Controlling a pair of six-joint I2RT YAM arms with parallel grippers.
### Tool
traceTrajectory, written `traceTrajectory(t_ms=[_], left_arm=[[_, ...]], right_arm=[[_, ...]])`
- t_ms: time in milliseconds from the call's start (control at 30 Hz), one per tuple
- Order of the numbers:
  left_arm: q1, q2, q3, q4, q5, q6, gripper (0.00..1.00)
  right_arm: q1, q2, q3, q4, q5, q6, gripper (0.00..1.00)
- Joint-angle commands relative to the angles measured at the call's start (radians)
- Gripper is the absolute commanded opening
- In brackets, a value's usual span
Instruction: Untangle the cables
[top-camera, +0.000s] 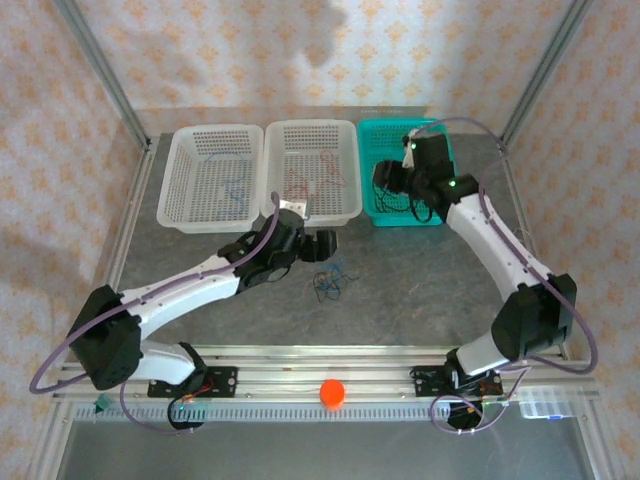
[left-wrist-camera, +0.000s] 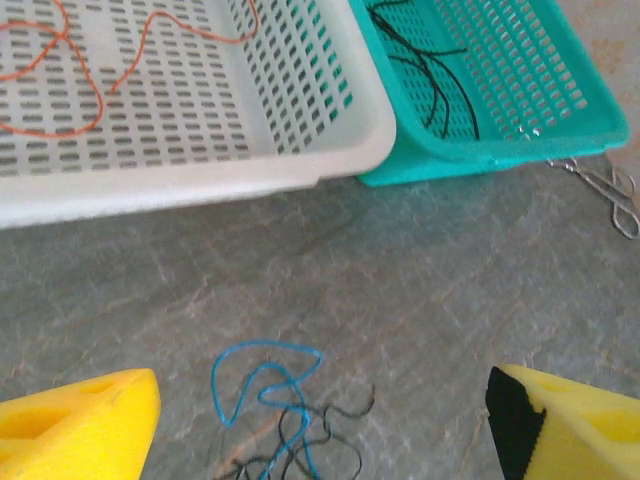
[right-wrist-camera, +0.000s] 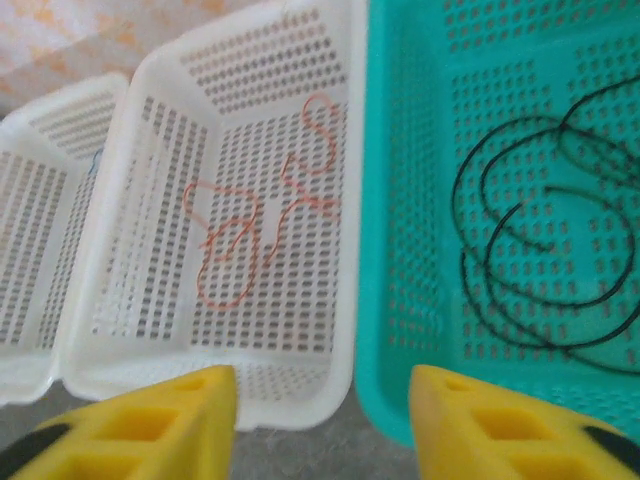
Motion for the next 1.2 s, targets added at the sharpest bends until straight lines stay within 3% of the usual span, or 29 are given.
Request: traceTrajectory(t_ms=[0, 133, 433, 800, 1167], left_arm=[[-0.024, -0.054, -0.061, 0.024, 0.017, -0.017, 0.86], [-0.062, -0.080, -0.111, 0.064, -0.012, -0.064, 0.87], [-0.216, -0.107, -0.160, 0.080, -0.239, -0.085, 0.92], [-0.229, -0.203, -0.353, 0.184, -0.238, -0.226, 0.94], [-0.213, -0.117, -0.357, 0.216, -0.129, -0.277, 0.94]], right_arm=[[0.058, -0.101, -0.115, 0.085, 0.003, 0.007, 0.44], [0.128, -0.152, -0.209, 0.096, 0.004, 0.034, 0.45], [0.283, -0.164, -0.336, 0.052, 0.038, 0.158, 0.46], [0.379, -0.191, -0.462, -0.029, 0.067, 0.342, 0.46], [0.490, -0.123, -0.503, 0.046, 0.086, 0.480, 0.46]])
